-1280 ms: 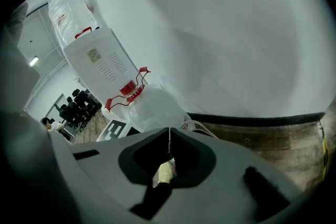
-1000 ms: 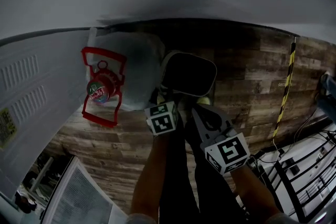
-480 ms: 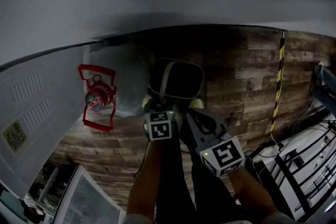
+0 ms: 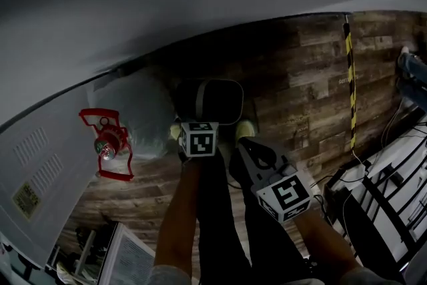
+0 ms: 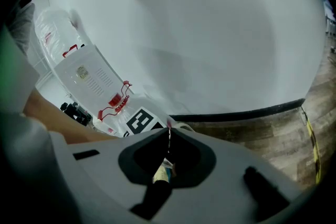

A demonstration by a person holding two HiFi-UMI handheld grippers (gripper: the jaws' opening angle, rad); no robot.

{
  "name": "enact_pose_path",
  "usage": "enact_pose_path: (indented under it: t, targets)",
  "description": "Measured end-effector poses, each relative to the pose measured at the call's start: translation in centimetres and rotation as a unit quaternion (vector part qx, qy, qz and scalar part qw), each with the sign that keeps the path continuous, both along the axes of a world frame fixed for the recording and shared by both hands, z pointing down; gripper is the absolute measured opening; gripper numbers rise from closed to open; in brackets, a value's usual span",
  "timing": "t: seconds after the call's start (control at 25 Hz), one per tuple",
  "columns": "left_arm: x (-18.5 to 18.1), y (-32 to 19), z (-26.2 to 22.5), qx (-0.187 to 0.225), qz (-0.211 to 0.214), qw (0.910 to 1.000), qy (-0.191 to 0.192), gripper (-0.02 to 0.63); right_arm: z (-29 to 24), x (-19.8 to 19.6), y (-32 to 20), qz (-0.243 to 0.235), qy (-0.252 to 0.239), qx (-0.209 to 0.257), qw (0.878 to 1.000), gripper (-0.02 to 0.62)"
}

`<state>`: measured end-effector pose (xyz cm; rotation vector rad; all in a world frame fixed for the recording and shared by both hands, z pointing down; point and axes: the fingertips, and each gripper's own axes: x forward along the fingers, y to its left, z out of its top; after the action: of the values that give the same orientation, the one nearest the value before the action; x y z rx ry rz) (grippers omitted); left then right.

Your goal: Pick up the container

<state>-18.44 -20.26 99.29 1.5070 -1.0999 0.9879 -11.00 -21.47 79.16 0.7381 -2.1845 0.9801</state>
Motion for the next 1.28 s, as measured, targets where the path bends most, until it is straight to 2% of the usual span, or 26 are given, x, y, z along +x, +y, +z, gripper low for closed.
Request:
enact_pose_path:
  t: [0.16,0.36,0.52,0.6,0.72,0.96,1.12,1.28]
  targets:
    - [0.2,1.1,0.8,-0.022,0.022,0.9994,-0.012,0.018,-0.1,1.0,0.3,0.012,-0.001,-0.004,1.000,0.026]
    - [-0.1,2.2,0.0,-0.058,0.006,0.9980,-0.024,0.015,-1.2,2.2,-0.2,0.032,-0.002,-0.005,0.999,0.026]
    - [0.8,2.9,-0.7,-0.110,-0.023,0.9936,-0.006,0.015,-2.9,2.6,-0.9,0.032,-0.005,0.007,0.999,0.026]
    - [1.5,3.2,-1.5,-0.125,-0.025,0.9918,-0.009,0.015,-4.0,3.1,-1.5,0.031,-0.005,0.016,0.999,0.026]
    - [2.3,3.5,-3.7,-0.128,-0.030,0.9912,-0.018,0.015,-5.8,4.5,-2.3,0.033,0.000,0.026,0.999,0.026]
    - [3.1,4.7,-9.6,-0.124,-0.085,0.9885,0.016,0.015,-10.8,6.2,-3.7,0.032,0.000,0.050,0.998,0.026]
    - [3.7,6.7,-13.8,-0.149,-0.105,0.9830,0.027,0.015,-14.6,6.6,-4.6,0.025,-0.008,0.065,0.998,0.026]
    - [3.6,7.5,-18.1,-0.137,-0.117,0.9832,0.028,0.015,-19.3,7.1,-5.5,0.014,-0.010,0.095,0.995,0.026]
